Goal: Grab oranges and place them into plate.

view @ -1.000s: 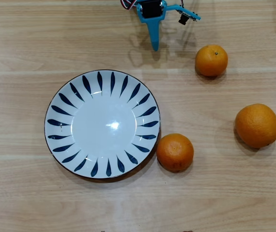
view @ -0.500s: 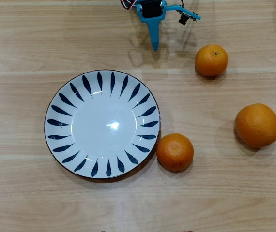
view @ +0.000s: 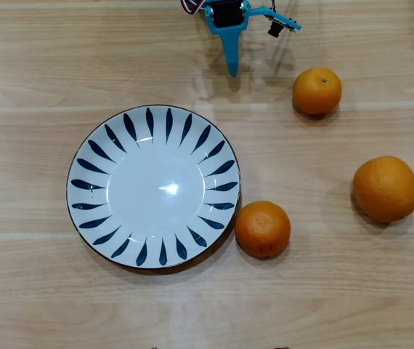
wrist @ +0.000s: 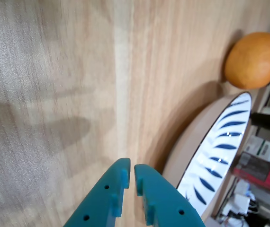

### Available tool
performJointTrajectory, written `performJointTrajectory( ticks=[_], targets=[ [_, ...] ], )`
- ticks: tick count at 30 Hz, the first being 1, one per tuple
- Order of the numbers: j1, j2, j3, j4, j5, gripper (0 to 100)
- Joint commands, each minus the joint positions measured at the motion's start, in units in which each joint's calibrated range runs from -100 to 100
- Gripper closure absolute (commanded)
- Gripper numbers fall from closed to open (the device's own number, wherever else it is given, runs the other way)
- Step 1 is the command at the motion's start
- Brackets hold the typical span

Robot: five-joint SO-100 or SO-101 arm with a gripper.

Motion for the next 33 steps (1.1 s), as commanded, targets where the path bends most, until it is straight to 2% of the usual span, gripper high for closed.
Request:
performJointTrajectory(
  ticks=[1,6,8,15,18,22,25,30,33],
  targets=[
    [-0.40,-0.68,-3.01,0.36,-0.74,98],
    [0.24,4.65,-21.48,6.12,-10.04,98],
    [-0.48,12.85,-38.32,11.88,-12.61,98],
    [-7.01,37.53,-72.27,33.37,-14.12,98],
    [-10.24,46.41,-81.87,38.69,-21.39,98],
    [-15.97,56.04,-88.39,45.48,-34.98,98],
    [-20.00,61.03,-88.66,46.60,-43.19,98],
    [-23.71,66.69,-89.02,46.26,-49.15,98],
    [-24.92,67.79,-89.02,46.17,-51.65,92]
  ],
)
